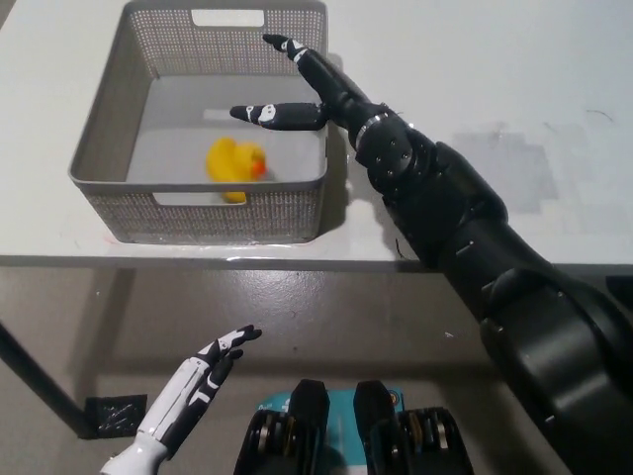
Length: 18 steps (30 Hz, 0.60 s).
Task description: Use the right hand to pick up a yellow duck toy and place it into a container on the left hand side
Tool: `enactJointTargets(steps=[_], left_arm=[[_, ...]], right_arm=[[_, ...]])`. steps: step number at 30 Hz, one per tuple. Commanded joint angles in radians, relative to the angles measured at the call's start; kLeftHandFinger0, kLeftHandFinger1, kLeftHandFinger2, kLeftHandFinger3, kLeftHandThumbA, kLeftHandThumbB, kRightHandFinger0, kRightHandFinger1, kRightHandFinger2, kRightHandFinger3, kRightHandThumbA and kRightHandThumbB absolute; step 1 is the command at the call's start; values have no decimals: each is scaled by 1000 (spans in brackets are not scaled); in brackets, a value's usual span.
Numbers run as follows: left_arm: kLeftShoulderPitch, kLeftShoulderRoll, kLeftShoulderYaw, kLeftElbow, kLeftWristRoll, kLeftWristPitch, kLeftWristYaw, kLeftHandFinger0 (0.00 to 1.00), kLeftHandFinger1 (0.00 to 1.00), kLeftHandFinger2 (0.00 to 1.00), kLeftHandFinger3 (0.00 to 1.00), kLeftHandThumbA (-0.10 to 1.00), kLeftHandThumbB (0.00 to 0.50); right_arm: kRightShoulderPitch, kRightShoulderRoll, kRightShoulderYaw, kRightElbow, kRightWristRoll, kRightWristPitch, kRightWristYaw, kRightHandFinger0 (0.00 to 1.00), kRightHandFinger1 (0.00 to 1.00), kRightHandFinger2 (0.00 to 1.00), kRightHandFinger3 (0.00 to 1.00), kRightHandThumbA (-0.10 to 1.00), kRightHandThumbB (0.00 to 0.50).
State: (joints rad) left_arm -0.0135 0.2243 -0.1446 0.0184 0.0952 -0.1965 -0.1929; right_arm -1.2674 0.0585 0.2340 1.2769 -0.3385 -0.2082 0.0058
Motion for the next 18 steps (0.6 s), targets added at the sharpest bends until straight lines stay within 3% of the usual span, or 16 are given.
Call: enactJointTargets(steps=[1, 4, 7, 9, 11, 15, 18], left_arm=[[-17, 7, -5, -9, 7, 3, -14, 1000, 1000, 1000, 1000, 1000, 404], [-16, 10, -7, -12, 16, 3, -12, 1000, 1000, 1000, 1000, 1000, 410], [-9, 10, -6, -24, 13, 34, -16, 1000, 1000, 1000, 1000, 1000, 455], [-7, 11, -7, -21, 18, 27, -15, 1000, 1000, 1000, 1000, 1000, 451], [-7, 10, -8, -11, 9, 17, -19, 1000, 1000, 1000, 1000, 1000, 440], [-3, 14, -8, -11, 6, 13, -26, 1000, 1000, 1000, 1000, 1000, 451], [5, 15, -7, -13, 6, 10, -26, 1000, 1000, 1000, 1000, 1000, 443]], right_arm=[[-31, -39, -16, -92, 35, 20, 53, 1000, 1000, 1000, 1000, 1000, 405], [-24, -66, -28, -137, 45, 7, 55, 1000, 1000, 1000, 1000, 1000, 418], [-5, -97, -50, -230, 63, 3, 58, 1000, 1000, 1000, 1000, 1000, 432], [15, -119, -77, -319, 90, 16, 80, 1000, 1000, 1000, 1000, 1000, 424], [48, -147, -92, -457, 97, 65, 104, 1000, 1000, 1000, 1000, 1000, 396], [110, -205, -110, -709, 104, 133, 136, 1000, 1000, 1000, 1000, 1000, 463], [173, -243, -123, -878, 120, 182, 169, 1000, 1000, 1000, 1000, 1000, 441]])
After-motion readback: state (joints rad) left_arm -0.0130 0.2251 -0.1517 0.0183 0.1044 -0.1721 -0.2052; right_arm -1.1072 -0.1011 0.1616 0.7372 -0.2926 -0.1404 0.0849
